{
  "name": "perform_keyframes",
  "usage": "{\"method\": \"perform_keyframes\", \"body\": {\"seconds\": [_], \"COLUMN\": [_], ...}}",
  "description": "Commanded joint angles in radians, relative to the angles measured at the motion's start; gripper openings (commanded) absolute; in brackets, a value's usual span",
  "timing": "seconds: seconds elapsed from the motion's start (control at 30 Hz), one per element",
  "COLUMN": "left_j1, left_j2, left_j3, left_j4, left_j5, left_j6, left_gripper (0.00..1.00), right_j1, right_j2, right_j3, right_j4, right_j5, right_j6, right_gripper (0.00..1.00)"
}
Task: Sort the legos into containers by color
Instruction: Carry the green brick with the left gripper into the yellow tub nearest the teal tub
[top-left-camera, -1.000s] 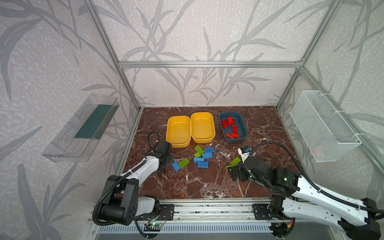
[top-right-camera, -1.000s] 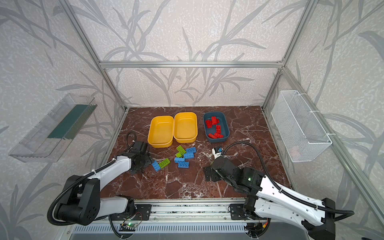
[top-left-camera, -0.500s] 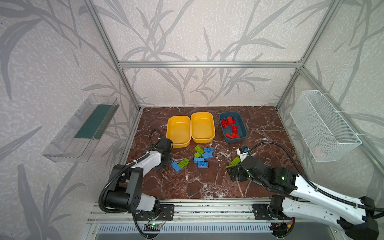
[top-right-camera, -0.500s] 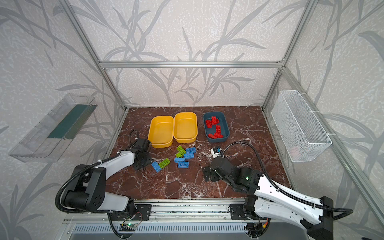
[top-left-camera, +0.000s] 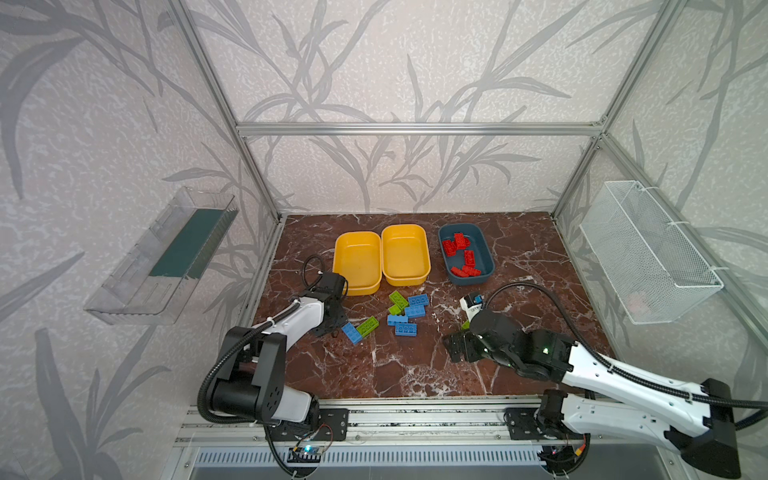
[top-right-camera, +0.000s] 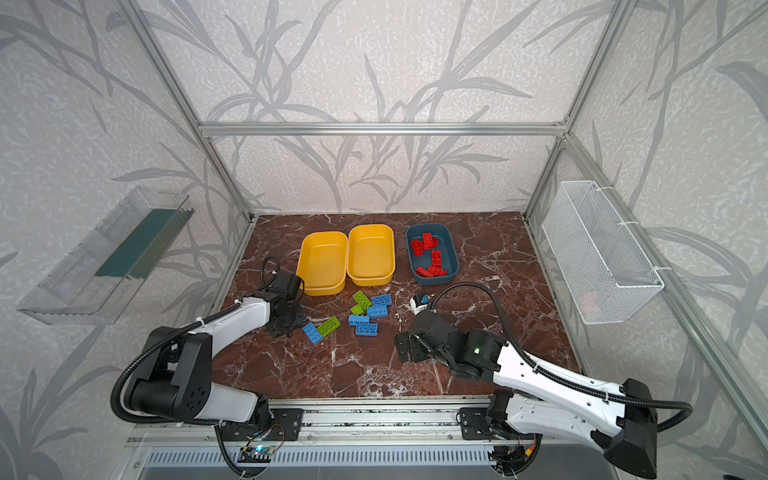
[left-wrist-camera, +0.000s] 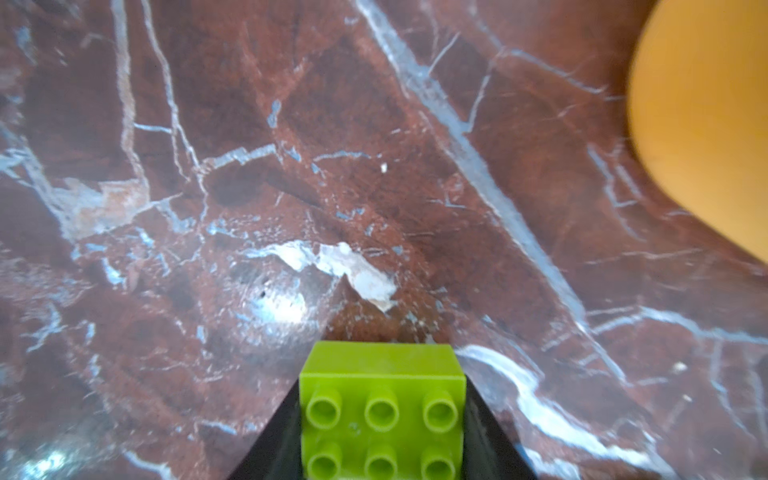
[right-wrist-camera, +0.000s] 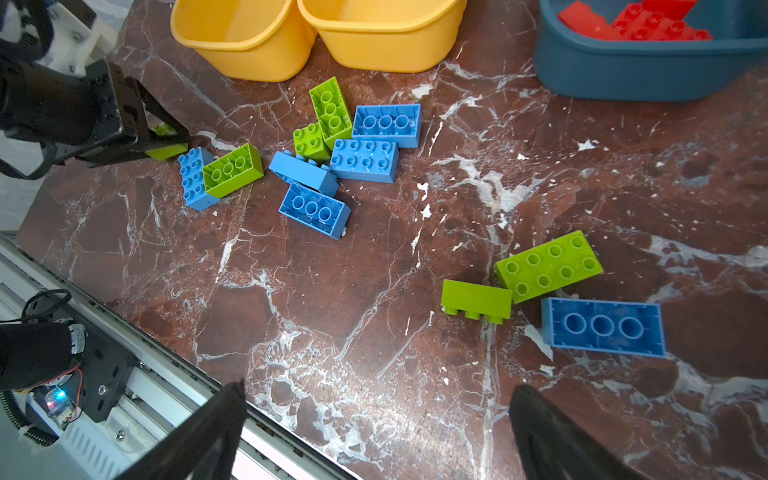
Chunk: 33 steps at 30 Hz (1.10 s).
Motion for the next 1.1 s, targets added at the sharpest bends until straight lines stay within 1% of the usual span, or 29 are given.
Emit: {"method": "perform_keyframes", "body": {"seconds": [0.0,0.2,0.27,0.37,0.43,0.53,0.67,0.7,0.83,0.97,1.0,1.07], "left_j1": [-0.03,-0.102,-0.129,-0.164,-0.189,-0.23,-0.264,-0.272,-0.282,-0.279,-0.279,-0.275], "left_j2": [-0.051,-0.044,-0.013,0.077,0.16,0.297,0.512,0.567,0.783,1.003,1.053,1.119], "left_j3": [0.076,0.242,0.314,0.456,0.583,0.774,1.061,1.13,1.417,1.737,1.806,1.891], "left_j4": [-0.084,-0.16,-0.163,-0.177,-0.2,-0.234,-0.306,-0.323,-0.42,-0.534,-0.553,-0.564], "left_j5": [-0.034,-0.059,-0.05,-0.038,-0.037,-0.036,-0.014,-0.009,-0.005,0.003,0.009,0.03], "left_j6": [0.003,0.016,0.021,0.031,0.045,0.07,0.098,0.11,0.14,0.159,0.165,0.173], "left_gripper": [0.2,0.19,0.19,0.19,0.19,0.19,0.19,0.19,0.19,0.19,0.19,0.19], "right_j1": [0.003,-0.001,-0.006,-0.016,-0.015,-0.064,-0.126,-0.139,-0.184,-0.23,-0.239,-0.255], "right_j2": [0.019,0.03,0.027,0.015,0.005,-0.017,-0.044,-0.049,-0.063,-0.067,-0.066,-0.062], "right_j3": [0.002,0.008,0.008,0.009,0.008,0.001,-0.015,-0.016,-0.014,-0.014,-0.013,-0.013], "right_j4": [0.053,0.062,0.062,0.056,0.047,0.032,0.022,0.016,0.0,-0.005,-0.005,-0.004], "right_j5": [-0.029,-0.024,-0.024,-0.025,-0.019,-0.021,-0.061,-0.066,-0.078,-0.102,-0.107,-0.118], "right_j6": [-0.015,-0.024,-0.027,-0.033,-0.035,-0.034,-0.034,-0.066,-0.084,-0.092,-0.093,-0.095], "right_gripper": [0.99,0.99,0.99,0.99,0.99,0.99,0.99,0.99,0.99,0.99,0.99,0.99]}}
